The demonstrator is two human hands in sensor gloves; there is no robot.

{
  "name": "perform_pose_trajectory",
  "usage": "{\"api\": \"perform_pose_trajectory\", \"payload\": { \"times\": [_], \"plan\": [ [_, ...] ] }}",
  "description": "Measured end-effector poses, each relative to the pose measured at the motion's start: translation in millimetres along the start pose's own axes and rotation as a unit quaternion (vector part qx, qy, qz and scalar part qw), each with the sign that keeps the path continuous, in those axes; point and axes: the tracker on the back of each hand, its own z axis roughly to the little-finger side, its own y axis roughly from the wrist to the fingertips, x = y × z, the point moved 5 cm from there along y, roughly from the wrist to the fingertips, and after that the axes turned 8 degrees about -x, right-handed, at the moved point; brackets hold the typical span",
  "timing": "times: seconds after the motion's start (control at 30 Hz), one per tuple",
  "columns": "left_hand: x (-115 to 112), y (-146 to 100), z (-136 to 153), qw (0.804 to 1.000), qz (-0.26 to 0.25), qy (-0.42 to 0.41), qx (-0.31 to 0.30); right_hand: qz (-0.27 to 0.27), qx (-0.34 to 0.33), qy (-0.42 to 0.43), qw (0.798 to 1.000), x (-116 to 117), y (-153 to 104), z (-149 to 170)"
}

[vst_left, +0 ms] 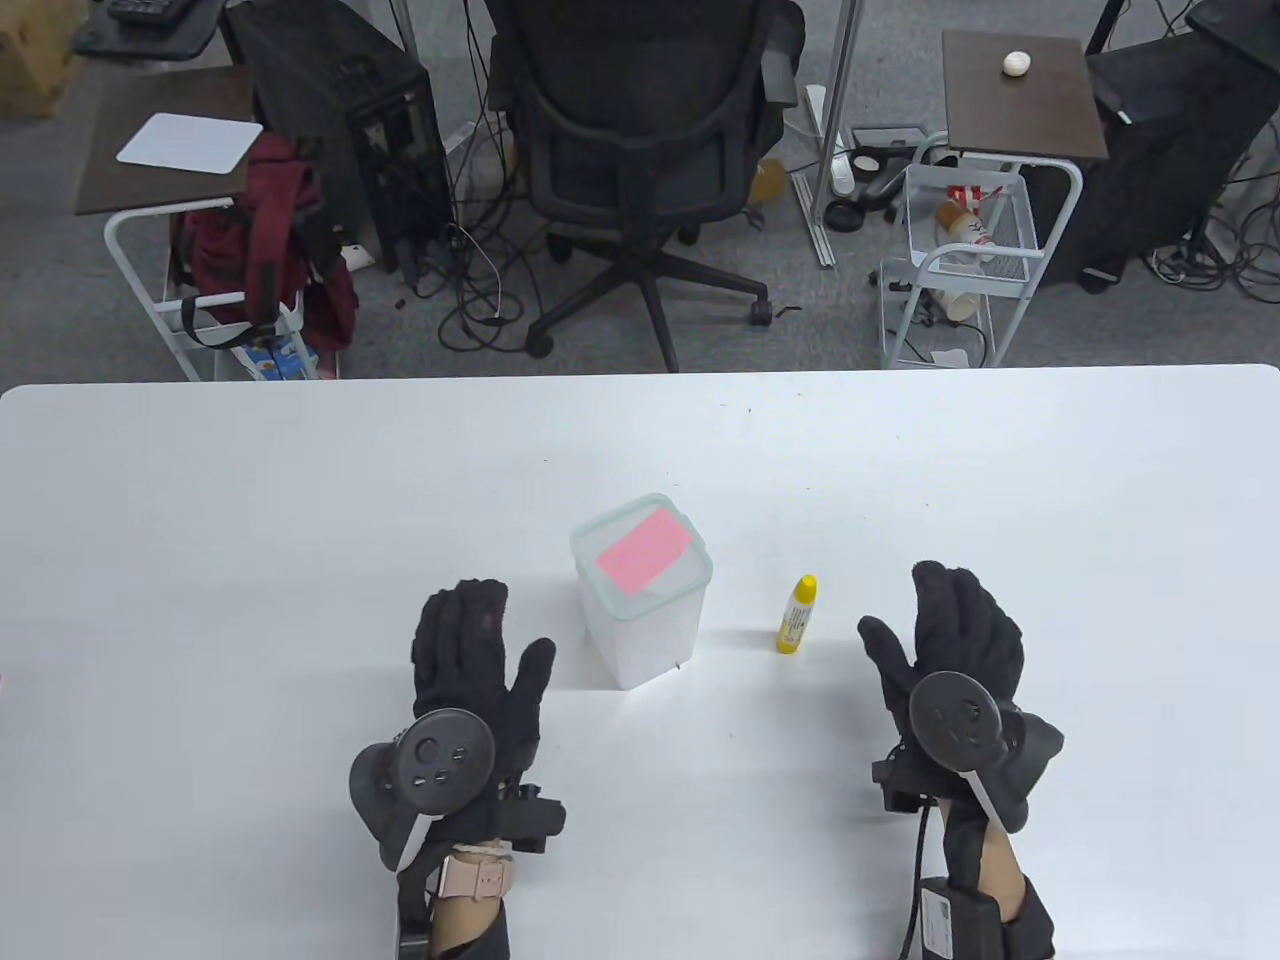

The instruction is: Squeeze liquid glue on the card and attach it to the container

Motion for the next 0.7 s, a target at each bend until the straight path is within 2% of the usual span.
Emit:
{"api": "perform_pose_trajectory", "payload": {
  "times": [0.1,0.13,0.2,0.3,0.43,0.7],
  "plan": [
    [-26.6,-2.3,4.7,0.992,0.097,0.075,-0.004,-0.057,-0.021,-0.055,0.997,18.9,-2.7,-1.5],
    [-35.9,-3.5,5.9,0.985,0.139,0.097,-0.001,-0.077,-0.031,-0.069,0.994,25.4,-3.6,-2.7],
    [-44.9,-7.4,6.4,0.970,0.184,0.157,0.005,-0.099,-0.040,-0.089,0.990,34.3,-5.4,-3.6],
    [-48.4,-9.5,0.9,0.959,0.189,0.209,-0.013,-0.120,-0.050,-0.104,0.986,42.3,-8.1,-4.3],
    [-47.3,-11.4,-1.9,0.968,0.176,0.179,-0.013,-0.126,-0.061,-0.123,0.982,45.5,-12.0,-5.7],
    [-54.3,-13.9,-0.3,0.963,0.194,0.188,-0.009,-0.140,-0.068,-0.151,0.976,52.3,-16.7,-5.2]
  ]
}}
